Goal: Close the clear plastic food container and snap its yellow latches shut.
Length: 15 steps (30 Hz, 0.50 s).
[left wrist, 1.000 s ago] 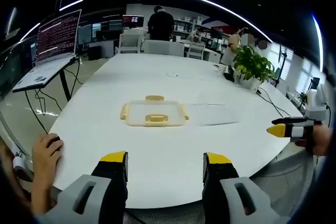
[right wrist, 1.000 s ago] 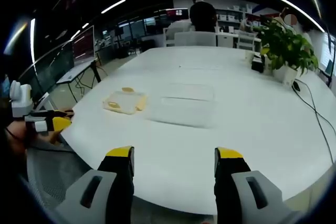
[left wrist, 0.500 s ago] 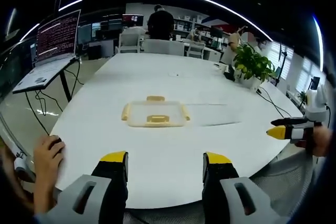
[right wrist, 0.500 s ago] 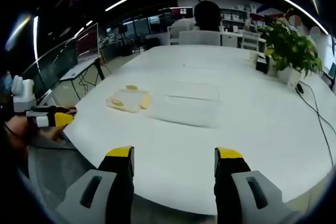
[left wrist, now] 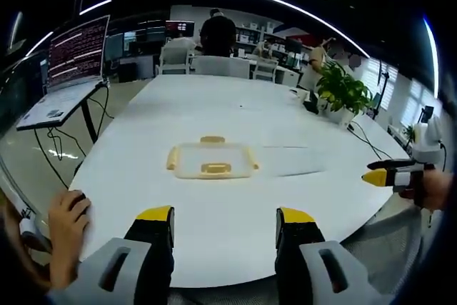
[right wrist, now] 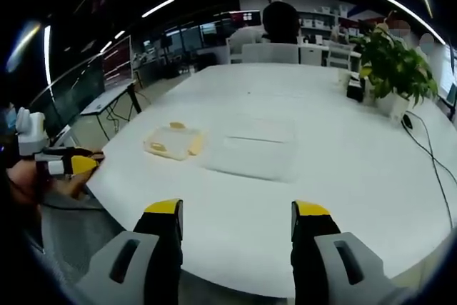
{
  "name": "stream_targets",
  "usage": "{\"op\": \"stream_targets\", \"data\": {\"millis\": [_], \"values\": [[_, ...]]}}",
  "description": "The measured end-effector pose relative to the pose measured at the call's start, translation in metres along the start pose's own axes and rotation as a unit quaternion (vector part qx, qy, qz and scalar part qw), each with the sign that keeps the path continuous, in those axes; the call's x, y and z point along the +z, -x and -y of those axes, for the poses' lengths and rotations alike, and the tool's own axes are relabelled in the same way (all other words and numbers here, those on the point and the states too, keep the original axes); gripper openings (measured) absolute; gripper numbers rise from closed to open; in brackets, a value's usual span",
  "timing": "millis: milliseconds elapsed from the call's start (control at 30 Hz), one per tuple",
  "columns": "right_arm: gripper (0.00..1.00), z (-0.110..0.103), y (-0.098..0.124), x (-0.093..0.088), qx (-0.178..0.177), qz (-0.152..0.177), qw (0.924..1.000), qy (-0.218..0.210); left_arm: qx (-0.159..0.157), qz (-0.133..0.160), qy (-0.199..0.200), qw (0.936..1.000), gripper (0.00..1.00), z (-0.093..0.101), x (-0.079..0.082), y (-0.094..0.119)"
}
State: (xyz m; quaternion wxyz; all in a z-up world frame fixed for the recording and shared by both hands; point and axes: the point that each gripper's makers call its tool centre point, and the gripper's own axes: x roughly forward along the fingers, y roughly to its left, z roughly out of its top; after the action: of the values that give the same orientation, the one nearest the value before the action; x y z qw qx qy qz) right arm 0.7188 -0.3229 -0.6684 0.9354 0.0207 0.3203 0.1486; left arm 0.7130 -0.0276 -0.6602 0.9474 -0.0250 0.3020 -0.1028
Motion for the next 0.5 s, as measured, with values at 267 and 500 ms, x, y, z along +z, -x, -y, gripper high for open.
{"op": "stream_targets", "data": {"millis": [267, 500], "values": [[0.59, 0.007, -0.005, 0.014, 0.003, 0.002, 1.0, 0.009, -0.007, -0.01, -0.003, 0.9999, 0.53, -0.005, 0.0, -0.004], [0.58, 0.008, -0.009, 0.022, 0.013, -0.001, 0.9998, 0.015, -0.012, -0.013, -0.022, 0.9996, 0.54, -0.013, 0.007, -0.006]]}}
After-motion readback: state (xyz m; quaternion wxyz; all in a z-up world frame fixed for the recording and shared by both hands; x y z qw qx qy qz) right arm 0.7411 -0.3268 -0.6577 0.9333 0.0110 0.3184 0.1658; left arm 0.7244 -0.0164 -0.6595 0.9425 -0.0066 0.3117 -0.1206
